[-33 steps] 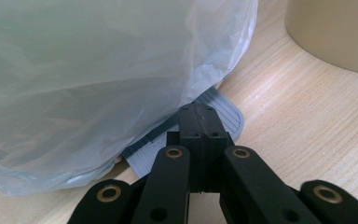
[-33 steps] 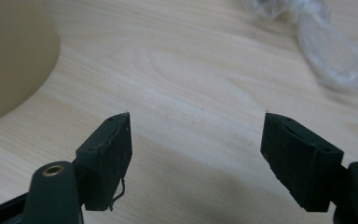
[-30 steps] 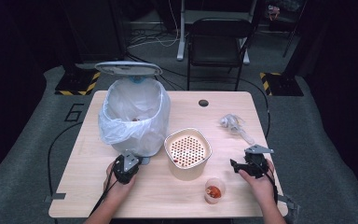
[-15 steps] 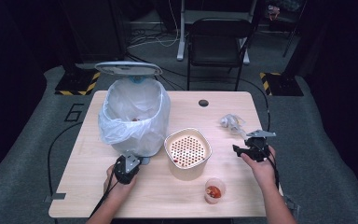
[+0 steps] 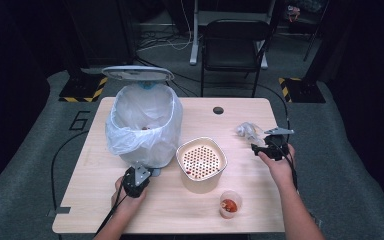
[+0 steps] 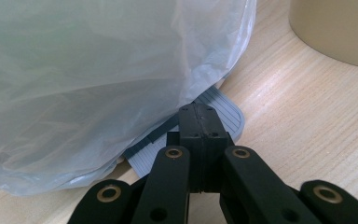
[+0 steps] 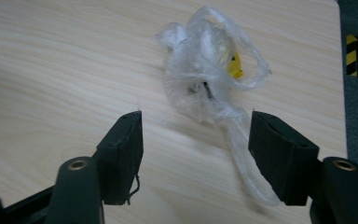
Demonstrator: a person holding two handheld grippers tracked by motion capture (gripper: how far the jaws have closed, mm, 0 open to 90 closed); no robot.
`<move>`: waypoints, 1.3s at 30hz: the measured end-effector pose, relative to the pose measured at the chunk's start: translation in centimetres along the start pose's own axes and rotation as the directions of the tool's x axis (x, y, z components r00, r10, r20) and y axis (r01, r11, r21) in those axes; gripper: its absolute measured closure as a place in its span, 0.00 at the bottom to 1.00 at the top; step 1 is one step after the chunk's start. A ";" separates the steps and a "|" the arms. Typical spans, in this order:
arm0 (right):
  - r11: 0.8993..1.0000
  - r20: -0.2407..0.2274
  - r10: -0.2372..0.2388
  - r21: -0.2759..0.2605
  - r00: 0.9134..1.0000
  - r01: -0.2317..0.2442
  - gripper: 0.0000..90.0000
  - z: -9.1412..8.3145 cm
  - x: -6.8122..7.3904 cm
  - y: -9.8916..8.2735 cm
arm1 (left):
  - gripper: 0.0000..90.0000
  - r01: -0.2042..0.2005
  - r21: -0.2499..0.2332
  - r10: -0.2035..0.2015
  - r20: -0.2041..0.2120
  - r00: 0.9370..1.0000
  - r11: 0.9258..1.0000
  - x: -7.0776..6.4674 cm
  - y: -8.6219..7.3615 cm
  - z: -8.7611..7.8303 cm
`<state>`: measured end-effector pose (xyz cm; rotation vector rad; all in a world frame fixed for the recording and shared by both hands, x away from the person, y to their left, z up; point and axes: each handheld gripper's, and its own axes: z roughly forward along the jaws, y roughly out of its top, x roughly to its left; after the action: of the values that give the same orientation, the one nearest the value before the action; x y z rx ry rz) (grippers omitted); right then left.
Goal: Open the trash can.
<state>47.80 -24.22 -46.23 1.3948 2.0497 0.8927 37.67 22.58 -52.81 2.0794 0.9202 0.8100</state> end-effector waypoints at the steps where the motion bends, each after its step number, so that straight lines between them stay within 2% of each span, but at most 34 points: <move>1: 1.000 0.008 0.013 0.000 1.000 -0.013 0.38 0.1 -0.1 0.1 | 1.00 0.000 0.000 0.000 0.000 1.000 1.000 0.0 0.0 0.0; 8: 1.000 0.029 0.011 0.013 1.000 -0.011 0.39 1.2 -1.1 0.6 | 1.00 -0.003 -0.004 0.003 -0.009 1.000 1.000 -0.2 0.0 0.0; 9: 0.999 0.019 0.040 0.017 0.999 -0.040 0.42 1.7 -1.4 0.5 | 1.00 -0.003 -0.004 0.003 -0.009 1.000 1.000 -0.2 0.0 0.0; 11: 0.998 0.026 0.059 0.034 0.998 -0.060 0.44 2.2 -1.7 0.3 | 1.00 -0.002 -0.005 0.002 -0.008 1.000 1.000 -0.1 0.0 0.0; 20: 0.993 0.060 0.072 0.085 0.996 -0.077 0.51 3.5 -2.9 -0.6 | 1.00 -0.012 0.002 0.012 -0.011 1.000 1.000 -0.2 0.0 0.0; 21: 0.994 0.058 0.059 0.092 0.997 -0.064 0.53 3.5 -3.0 -0.7 | 1.00 -0.010 -0.001 0.009 -0.014 1.000 1.000 -0.2 0.0 0.0; 23: 0.991 0.052 0.070 0.106 0.996 -0.075 0.58 3.3 -3.0 -0.8 | 1.00 -0.014 0.002 0.014 -0.013 1.000 1.000 -0.2 0.0 0.0; 28: 0.992 0.048 0.047 0.114 0.998 -0.052 0.71 3.5 -3.2 -0.9 | 1.00 -0.010 -0.001 0.010 -0.011 1.000 1.000 -0.2 0.0 0.0; 31: 0.991 0.062 0.066 0.115 0.996 -0.073 0.80 3.7 -3.2 -1.0 | 1.00 -0.011 0.000 0.011 -0.012 1.000 1.000 -0.2 0.0 0.0; 33: 0.990 0.038 0.078 0.117 0.996 -0.082 0.89 3.7 -3.2 -1.2 | 1.00 -0.019 0.002 0.019 -0.015 1.000 1.000 -0.2 0.0 0.0; 36: 0.990 0.019 0.072 0.119 0.997 -0.074 0.98 3.8 -3.1 -1.7 | 1.00 -0.028 0.001 0.028 -0.023 0.999 1.000 -0.3 0.0 0.0; 39: 0.989 0.000 0.089 0.121 0.996 -0.088 1.00 3.6 -3.1 -2.3 | 1.00 -0.015 0.002 0.015 -0.013 1.000 1.000 -0.2 0.0 0.0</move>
<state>50.06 -26.81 -50.21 1.5597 2.0906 0.8204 37.55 22.40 -52.85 2.0871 0.9138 0.8323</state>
